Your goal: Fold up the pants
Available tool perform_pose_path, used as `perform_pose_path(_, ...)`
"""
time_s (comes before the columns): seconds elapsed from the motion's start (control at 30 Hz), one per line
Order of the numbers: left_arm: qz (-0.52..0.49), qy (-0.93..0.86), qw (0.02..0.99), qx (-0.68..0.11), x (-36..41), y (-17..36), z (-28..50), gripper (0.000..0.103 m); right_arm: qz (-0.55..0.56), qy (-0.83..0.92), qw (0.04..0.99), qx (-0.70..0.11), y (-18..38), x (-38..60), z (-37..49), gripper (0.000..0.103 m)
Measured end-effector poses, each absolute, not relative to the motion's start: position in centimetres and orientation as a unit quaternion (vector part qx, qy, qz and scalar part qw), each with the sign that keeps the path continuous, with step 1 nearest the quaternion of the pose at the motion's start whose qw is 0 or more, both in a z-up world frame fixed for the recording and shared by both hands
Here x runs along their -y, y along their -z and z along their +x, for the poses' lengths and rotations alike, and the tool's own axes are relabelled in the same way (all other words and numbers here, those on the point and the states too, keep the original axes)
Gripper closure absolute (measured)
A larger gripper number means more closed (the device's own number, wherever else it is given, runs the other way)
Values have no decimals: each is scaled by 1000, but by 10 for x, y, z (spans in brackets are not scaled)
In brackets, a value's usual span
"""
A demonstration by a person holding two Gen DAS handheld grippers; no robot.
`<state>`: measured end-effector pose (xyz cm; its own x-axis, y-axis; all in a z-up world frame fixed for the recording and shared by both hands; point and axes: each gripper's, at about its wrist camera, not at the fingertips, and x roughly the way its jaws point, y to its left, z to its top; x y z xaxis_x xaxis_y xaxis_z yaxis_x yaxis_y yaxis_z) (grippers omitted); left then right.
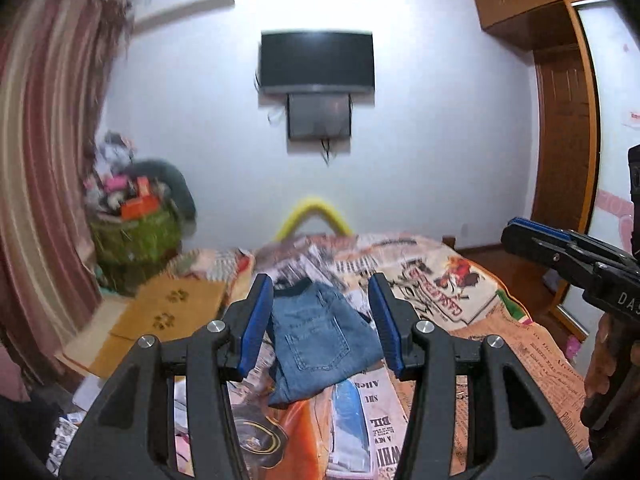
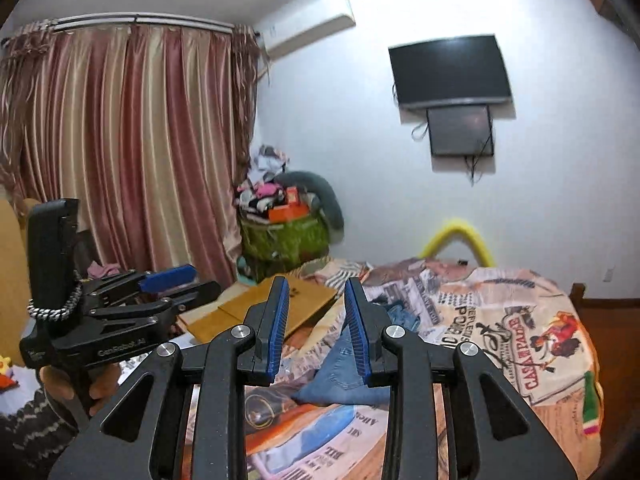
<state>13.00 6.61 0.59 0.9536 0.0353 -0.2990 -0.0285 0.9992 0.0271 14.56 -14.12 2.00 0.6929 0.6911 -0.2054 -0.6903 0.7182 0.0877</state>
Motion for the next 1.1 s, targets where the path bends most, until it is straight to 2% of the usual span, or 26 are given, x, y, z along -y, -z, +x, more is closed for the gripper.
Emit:
perform_pose_path(0.03,12,-22,990,-137,-62,-7,116,50,2,-371,923,-105,-19,143,138,74)
perform_pose_path(0.1,13,-27,992,-120,-58,-8,98,38,-1,-361,928,-94,-17,147,125,71)
perform_pose_path(0.13,17,-31,994,-107,-55,-8,86,35,0,-357,930,-92,-15,148,119,66)
perform_pose_path(0.17,21,-35,994,-100,-53,-8,80,27,1,-354,931,-92,-13,149,117,63)
perform_pose_path(0.2,23,-36,995,-93,-51,-8,73,17,3,-350,932,-94,-11,149,115,55)
perform_pose_path(0.23,21,-34,995,-91,-49,-8,68,12,5,-343,934,-95,-10,150,112,47)
perform_pose_path(0.27,18,-33,995,-90,-49,-7,65,6,9,-337,937,-93,-8,152,109,44)
perform_pose_path(0.4,9,-34,995,-90,-47,-7,56,0,21,-324,941,-94,-7,154,103,22)
perform_pose_path(0.53,7,-39,995,-89,-47,-5,52,0,5,-298,951,-83,-9,153,94,2)
perform_pose_path(1.1,0,-34,995,-95,-48,2,49,0,-9,-285,955,-80,-2,157,82,0)
